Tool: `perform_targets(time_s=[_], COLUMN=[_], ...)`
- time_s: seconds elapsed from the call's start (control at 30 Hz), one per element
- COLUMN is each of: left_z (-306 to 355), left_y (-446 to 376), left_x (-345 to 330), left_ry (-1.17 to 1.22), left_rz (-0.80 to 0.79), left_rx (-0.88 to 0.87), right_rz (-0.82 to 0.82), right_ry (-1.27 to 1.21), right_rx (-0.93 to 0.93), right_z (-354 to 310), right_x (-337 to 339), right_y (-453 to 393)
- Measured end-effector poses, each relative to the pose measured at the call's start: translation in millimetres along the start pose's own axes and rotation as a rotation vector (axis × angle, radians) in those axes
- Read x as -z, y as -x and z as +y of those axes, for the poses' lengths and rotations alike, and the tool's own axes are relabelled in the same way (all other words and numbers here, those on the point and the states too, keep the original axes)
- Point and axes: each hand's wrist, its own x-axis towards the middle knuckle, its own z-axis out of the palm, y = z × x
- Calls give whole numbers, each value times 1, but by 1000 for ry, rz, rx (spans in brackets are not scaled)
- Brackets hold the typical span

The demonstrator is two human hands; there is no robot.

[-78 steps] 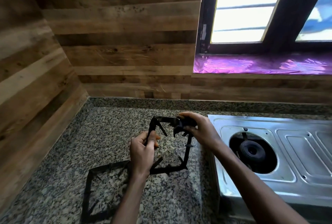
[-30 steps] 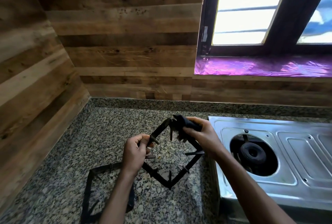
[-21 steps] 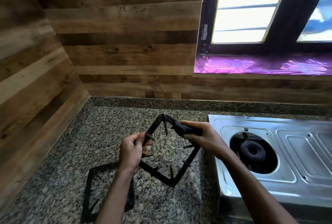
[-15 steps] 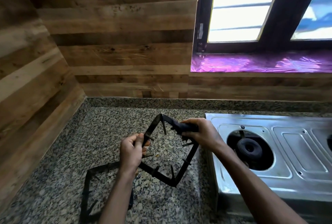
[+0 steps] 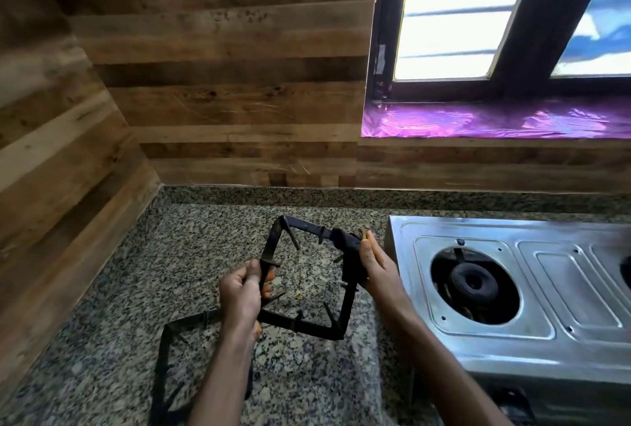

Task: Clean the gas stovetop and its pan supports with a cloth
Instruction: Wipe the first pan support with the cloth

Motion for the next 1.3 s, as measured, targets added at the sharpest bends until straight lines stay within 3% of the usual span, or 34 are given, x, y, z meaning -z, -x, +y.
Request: perform_targets(time_s=[0.1,0.3,0.4,0.5,0.63,0.83,0.93,1.0,1.1,1.17,1.3], left_z=[-2,-10,-14,-11,-7,-1,-2,-4,-3,-1,7], left_y=[0,2,3,-3,-8,-7,-10,-13,-15,-12,-5], left_x=[1,3,2,6,7,0,1,2,1,-3,-11], left_ry=[26,42,59,58,96,100,108,133,160,168,177], left_rz=[13,40,49,73,69,60,69,78,87,79,84], left_rx=[17,60,79,86,92,56,69,89,113,125,102], right_rz=[182,94,168,210,4,-86,53,139,32,-56,-15], right_ry=[45,327,447,277,-4,179,325,231,25,4,21], right_rx=[47,121,193,146,-53,11,86,89,-2,-55,-84], right_z=[7,6,4,8,9,-11,-10,-4,0,-1,0], right_x=[-2,13,17,28,25,20,26,33,29,15,-3], right_y=[2,-3,-1,-2,-6,-8,-6,-3,11,20,23])
